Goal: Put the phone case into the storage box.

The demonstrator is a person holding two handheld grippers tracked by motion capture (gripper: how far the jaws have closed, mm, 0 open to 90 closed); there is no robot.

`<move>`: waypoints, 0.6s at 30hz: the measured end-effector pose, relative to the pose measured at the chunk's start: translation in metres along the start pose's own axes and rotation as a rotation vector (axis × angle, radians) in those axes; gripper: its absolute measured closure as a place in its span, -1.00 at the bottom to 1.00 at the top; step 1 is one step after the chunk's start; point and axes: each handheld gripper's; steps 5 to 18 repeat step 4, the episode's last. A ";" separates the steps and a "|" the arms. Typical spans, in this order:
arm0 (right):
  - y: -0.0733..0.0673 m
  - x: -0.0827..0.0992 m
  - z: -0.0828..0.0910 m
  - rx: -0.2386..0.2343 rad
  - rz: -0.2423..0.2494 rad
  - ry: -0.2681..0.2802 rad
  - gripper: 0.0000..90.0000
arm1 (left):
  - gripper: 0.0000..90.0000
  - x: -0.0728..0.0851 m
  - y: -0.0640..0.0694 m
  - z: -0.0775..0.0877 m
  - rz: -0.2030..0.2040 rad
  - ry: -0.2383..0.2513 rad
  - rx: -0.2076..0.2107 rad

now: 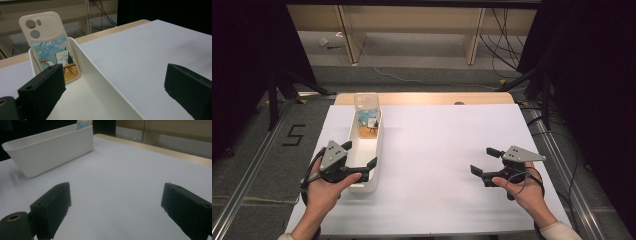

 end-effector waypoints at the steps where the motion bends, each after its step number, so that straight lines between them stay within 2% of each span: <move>1: 0.000 0.000 0.000 0.000 -0.001 0.000 -0.78 | -0.93 0.000 0.000 0.000 -0.001 0.000 -0.001; 18: 0.000 0.000 0.000 0.001 -0.001 0.001 -0.78 | -0.93 0.000 -0.001 0.000 0.006 0.005 -0.004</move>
Point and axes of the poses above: each handheld gripper's, and its own axes: z roughly backward along the jaws, x roughly out of its underside, y roughly to its right, and after that the axes turned 4 degrees about -y, right-handed
